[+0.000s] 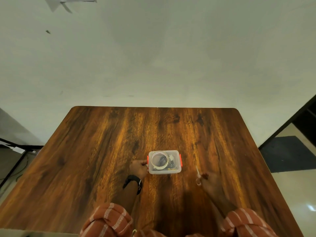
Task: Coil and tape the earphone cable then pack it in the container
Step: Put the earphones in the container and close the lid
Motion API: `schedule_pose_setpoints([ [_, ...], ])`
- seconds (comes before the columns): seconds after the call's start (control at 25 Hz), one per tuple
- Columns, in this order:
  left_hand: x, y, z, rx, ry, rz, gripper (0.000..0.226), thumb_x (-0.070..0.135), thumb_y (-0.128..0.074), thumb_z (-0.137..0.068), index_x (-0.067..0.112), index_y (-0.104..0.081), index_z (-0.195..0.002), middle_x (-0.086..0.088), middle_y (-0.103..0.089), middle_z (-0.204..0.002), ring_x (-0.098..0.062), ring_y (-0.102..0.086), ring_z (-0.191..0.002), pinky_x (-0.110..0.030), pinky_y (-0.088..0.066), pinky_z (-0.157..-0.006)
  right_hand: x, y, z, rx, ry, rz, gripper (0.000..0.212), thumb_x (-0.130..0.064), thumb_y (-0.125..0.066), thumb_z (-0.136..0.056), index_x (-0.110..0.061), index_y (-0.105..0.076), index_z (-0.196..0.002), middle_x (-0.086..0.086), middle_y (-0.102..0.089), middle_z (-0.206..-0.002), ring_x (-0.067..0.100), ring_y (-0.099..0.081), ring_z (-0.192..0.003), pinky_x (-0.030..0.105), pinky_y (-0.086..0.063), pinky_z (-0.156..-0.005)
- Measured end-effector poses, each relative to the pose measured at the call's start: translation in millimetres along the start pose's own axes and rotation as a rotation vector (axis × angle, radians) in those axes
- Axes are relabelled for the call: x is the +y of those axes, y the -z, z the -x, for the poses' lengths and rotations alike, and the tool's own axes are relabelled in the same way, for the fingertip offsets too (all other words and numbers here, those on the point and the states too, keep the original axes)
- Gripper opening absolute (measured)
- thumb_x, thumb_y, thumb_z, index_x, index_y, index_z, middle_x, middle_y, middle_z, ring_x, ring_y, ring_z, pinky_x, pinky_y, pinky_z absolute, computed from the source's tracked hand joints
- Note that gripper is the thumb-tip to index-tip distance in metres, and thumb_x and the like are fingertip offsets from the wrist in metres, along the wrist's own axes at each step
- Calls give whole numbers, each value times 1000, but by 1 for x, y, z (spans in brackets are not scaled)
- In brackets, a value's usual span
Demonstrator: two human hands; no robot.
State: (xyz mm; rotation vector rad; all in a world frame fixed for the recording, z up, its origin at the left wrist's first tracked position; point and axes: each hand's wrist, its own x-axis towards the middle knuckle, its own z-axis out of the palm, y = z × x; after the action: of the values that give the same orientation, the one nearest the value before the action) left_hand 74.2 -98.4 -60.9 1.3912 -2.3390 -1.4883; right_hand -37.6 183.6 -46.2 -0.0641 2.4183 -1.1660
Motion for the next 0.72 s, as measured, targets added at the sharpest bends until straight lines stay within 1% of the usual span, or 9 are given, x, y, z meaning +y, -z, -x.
schedule_pose_setpoints([
  [0.12, 1, 0, 3, 6, 3, -10, 19, 12, -63, -92, 19, -77, -102, 1, -78, -92, -16, -72, -80, -43, -60, -85, -51, -26, -6, 17, 63, -71, 9, -14, -69, -89, -16, -70, -80, 0, -71, -79, 18, -68, -76, 21, -44, -58],
  [0.2, 2, 0, 5, 4, 11, -2, 18, 13, -63, -92, 19, -77, -102, 1, -78, -95, -15, -72, -82, -43, -60, -85, -71, -47, -13, -1, 75, -111, 6, -10, -71, -86, -13, -71, -80, 5, -73, -82, 21, -69, -80, 20, -45, -58],
  [0.24, 3, -1, 6, 5, 16, 1, 18, 14, -63, -92, 20, -77, -102, 2, -78, -95, -15, -72, -83, -43, -60, -85, -74, -57, -17, -5, 58, -129, 6, -8, -72, -85, -13, -72, -80, 8, -74, -86, 22, -69, -81, 21, -47, -60],
  [0.32, 7, 1, 9, 23, 4, -2, 19, 12, -62, -92, 19, -77, -102, 1, -78, -95, -15, -71, -83, -42, -59, -85, -79, -72, -22, 11, 17, -115, 4, -9, -74, -83, -11, -74, -86, 9, -75, -94, 19, -67, -81, 24, -50, -64],
  [0.4, 11, 1, 12, 47, -37, -37, 20, 10, -61, -93, 16, -77, -103, -3, -78, -95, -17, -71, -83, -38, -59, -83, -79, -79, -23, 41, 12, -65, 15, -13, -74, -84, -9, -75, -98, 7, -75, -98, 17, -65, -83, 23, -48, -63],
  [0.48, 14, 0, 15, 65, -73, -71, 21, 8, -59, -93, 14, -78, -100, -4, -78, -91, -19, -70, -82, -36, -58, -79, -79, -78, -19, 67, 59, -54, 19, -13, -72, -86, -8, -75, -104, 6, -74, -99, 17, -66, -86, 21, -45, -63],
  [0.56, 18, 0, 18, 89, -88, -84, 22, 6, -58, -93, 14, -78, -97, -5, -78, -89, -20, -70, -80, -34, -57, -76, -79, -71, -13, 95, 135, -28, 19, -12, -70, -87, -7, -74, -105, 6, -74, -99, 16, -65, -86, 19, -45, -66],
  [0.64, 22, -1, 19, 120, -76, -80, 23, 4, -59, -92, 14, -79, -96, -4, -78, -89, -18, -70, -81, -31, -55, -75, -75, -67, -9, 100, 190, 24, 21, -12, -68, -88, -7, -73, -108, 6, -74, -101, 13, -63, -86, 19, -46, -70],
  [0.72, 23, 0, 19, 125, -56, -75, 23, 4, -59, -90, 15, -79, -93, -2, -78, -89, -17, -69, -82, -31, -55, -75, -71, -64, -6, 63, 193, 31, 24, -13, -67, -89, -9, -71, -112, 5, -73, -105, 12, -64, -89, 20, -49, -73],
])
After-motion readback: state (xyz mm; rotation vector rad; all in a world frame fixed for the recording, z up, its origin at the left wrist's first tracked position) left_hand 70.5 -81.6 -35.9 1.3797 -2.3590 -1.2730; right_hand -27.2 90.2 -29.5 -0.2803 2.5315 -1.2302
